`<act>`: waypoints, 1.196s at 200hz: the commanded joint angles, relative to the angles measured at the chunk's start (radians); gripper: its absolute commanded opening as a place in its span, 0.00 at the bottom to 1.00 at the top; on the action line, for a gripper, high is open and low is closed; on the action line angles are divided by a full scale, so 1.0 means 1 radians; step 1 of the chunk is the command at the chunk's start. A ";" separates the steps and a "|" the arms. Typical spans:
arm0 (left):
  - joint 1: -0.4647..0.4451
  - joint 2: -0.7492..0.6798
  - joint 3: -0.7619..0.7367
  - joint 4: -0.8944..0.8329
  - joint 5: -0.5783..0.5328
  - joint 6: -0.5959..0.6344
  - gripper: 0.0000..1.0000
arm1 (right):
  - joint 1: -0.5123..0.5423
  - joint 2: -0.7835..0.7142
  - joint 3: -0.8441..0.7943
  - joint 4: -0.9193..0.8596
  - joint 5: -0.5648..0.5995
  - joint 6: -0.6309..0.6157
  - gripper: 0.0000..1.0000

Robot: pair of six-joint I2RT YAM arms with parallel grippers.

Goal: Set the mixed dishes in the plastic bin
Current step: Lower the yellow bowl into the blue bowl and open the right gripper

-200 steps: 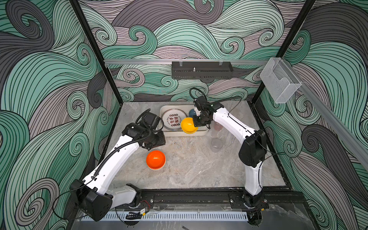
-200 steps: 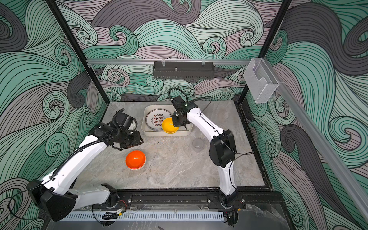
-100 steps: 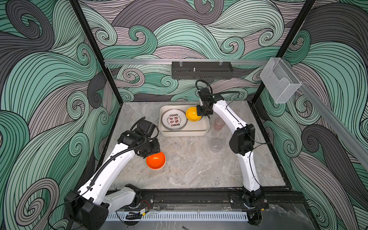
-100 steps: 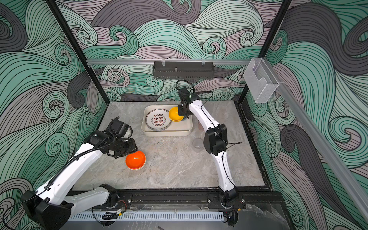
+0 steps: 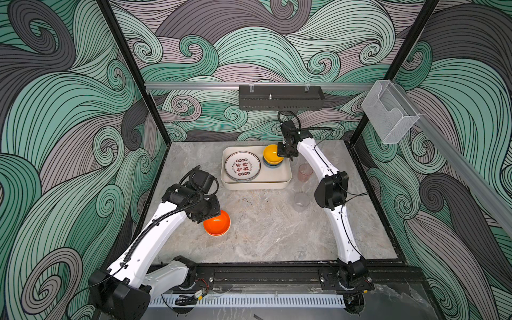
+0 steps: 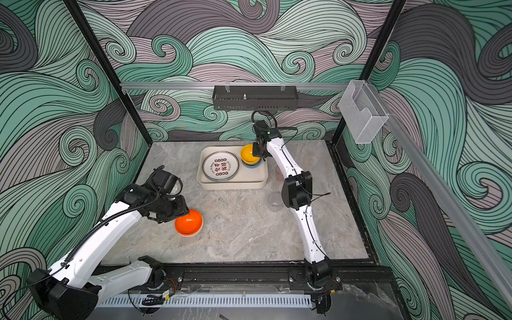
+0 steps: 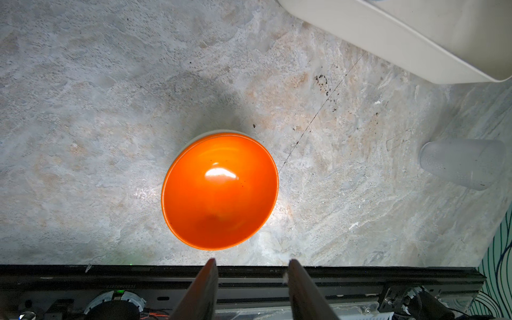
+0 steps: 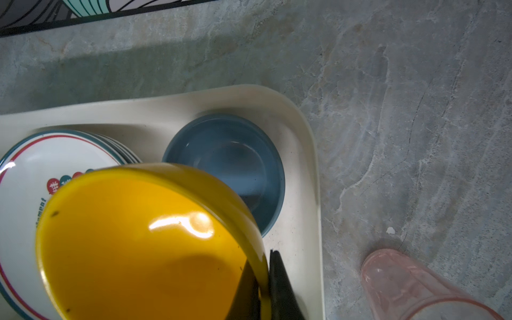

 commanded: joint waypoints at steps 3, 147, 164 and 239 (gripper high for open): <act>0.011 -0.014 -0.006 -0.040 -0.017 -0.016 0.45 | -0.005 0.025 0.035 -0.001 0.002 0.030 0.07; 0.016 -0.011 -0.030 -0.043 -0.005 -0.024 0.45 | -0.012 0.090 0.036 0.048 -0.004 0.050 0.09; 0.018 -0.008 -0.033 -0.041 -0.004 -0.024 0.45 | -0.012 0.094 0.037 0.050 -0.003 0.052 0.10; 0.019 0.000 -0.038 -0.045 0.009 -0.021 0.45 | -0.015 0.108 0.041 0.068 -0.014 0.057 0.14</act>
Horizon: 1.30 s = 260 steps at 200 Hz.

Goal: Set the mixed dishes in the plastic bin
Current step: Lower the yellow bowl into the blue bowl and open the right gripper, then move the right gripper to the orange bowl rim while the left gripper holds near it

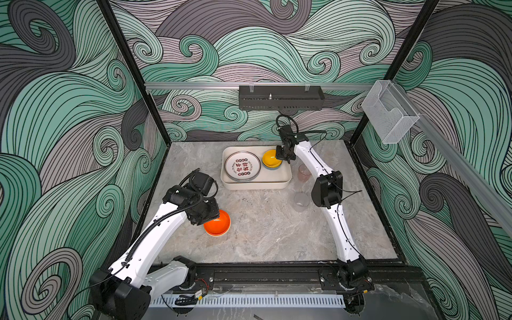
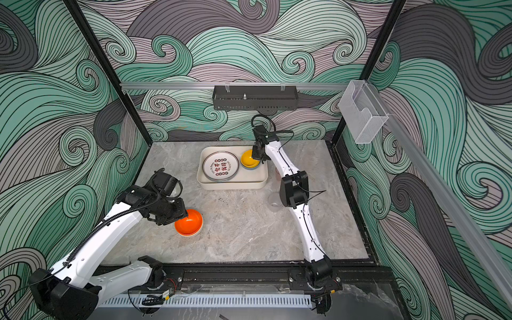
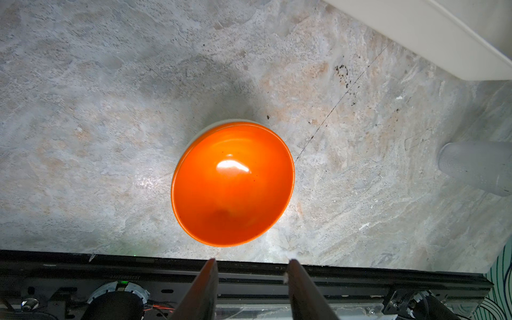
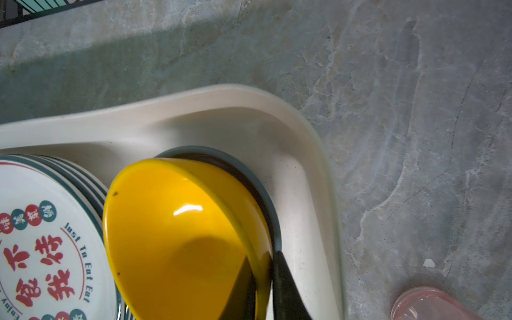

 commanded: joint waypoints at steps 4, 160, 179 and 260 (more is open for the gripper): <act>0.005 0.004 -0.003 -0.033 0.007 -0.009 0.45 | -0.005 0.023 0.029 0.011 -0.001 0.009 0.15; 0.070 -0.042 0.005 -0.019 -0.052 0.008 0.46 | 0.005 -0.316 -0.242 0.016 -0.056 -0.033 0.39; 0.096 -0.041 0.008 -0.024 -0.046 0.020 0.46 | 0.014 -0.391 -0.322 0.027 -0.092 -0.039 0.39; 0.171 -0.056 -0.010 -0.048 -0.053 0.023 0.46 | 0.098 -0.777 -0.855 0.234 -0.322 -0.056 0.39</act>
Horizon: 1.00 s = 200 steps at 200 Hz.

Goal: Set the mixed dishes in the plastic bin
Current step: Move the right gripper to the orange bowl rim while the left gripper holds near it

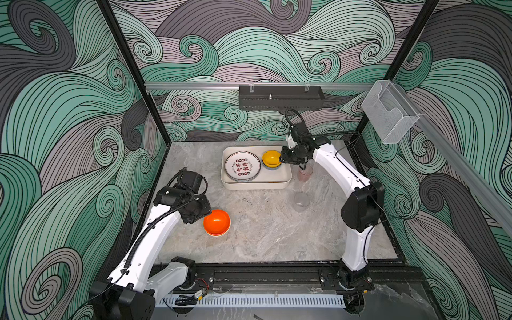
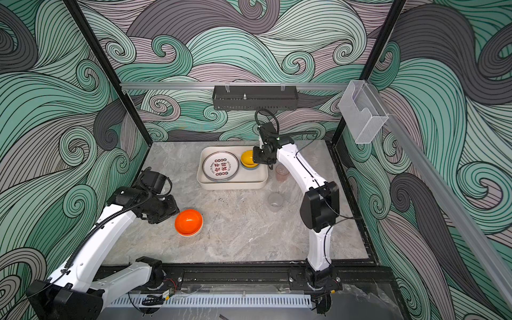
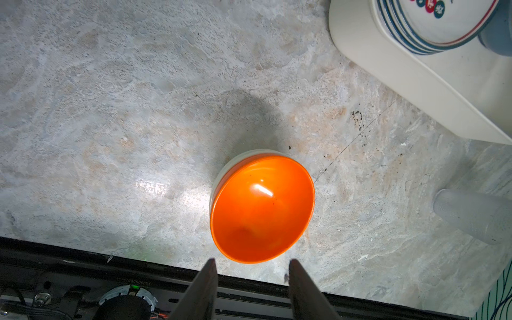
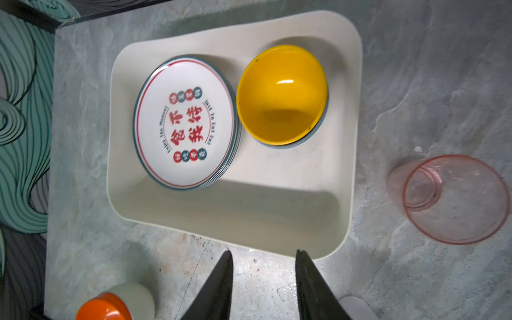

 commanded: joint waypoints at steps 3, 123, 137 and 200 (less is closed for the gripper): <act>0.018 -0.022 -0.012 -0.045 -0.025 0.005 0.46 | 0.030 -0.094 -0.124 0.085 -0.112 -0.013 0.39; 0.038 0.044 -0.088 -0.010 -0.031 -0.030 0.45 | 0.244 -0.381 -0.602 0.339 -0.381 -0.041 0.41; 0.040 0.084 -0.098 -0.010 -0.017 -0.040 0.44 | 0.251 -0.393 -0.625 0.346 -0.384 -0.037 0.41; 0.039 0.150 -0.168 0.060 -0.001 -0.064 0.37 | 0.258 -0.407 -0.663 0.367 -0.383 -0.023 0.41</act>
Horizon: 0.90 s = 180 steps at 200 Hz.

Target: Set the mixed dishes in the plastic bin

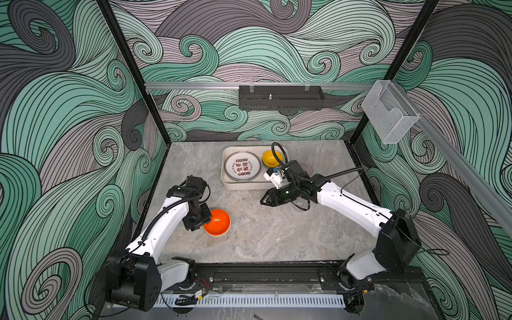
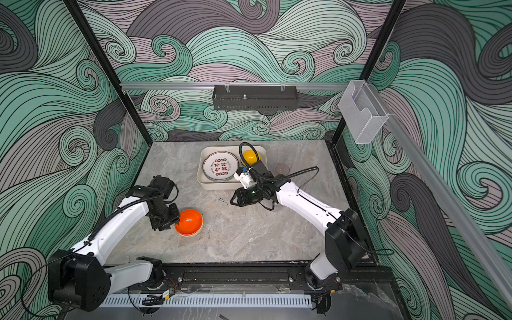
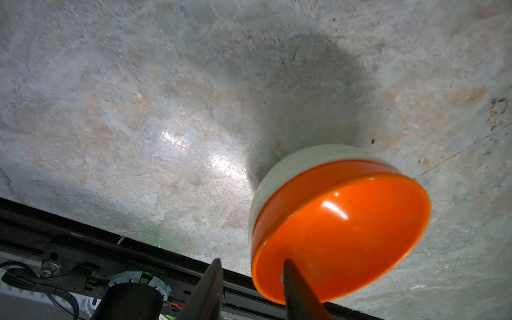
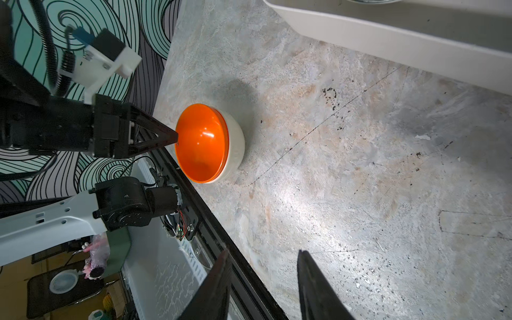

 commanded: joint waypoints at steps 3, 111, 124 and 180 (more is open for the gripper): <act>0.006 0.004 -0.009 0.022 0.007 -0.022 0.37 | 0.007 -0.022 -0.013 0.025 -0.016 0.006 0.41; 0.005 0.015 -0.038 0.048 0.044 -0.008 0.11 | 0.009 -0.014 -0.029 0.035 0.001 0.013 0.42; 0.006 0.011 -0.036 0.048 0.052 -0.002 0.08 | 0.009 -0.012 -0.030 0.035 0.003 0.016 0.42; 0.005 -0.021 0.005 0.014 0.076 0.032 0.00 | 0.008 -0.006 -0.026 0.033 0.003 0.018 0.42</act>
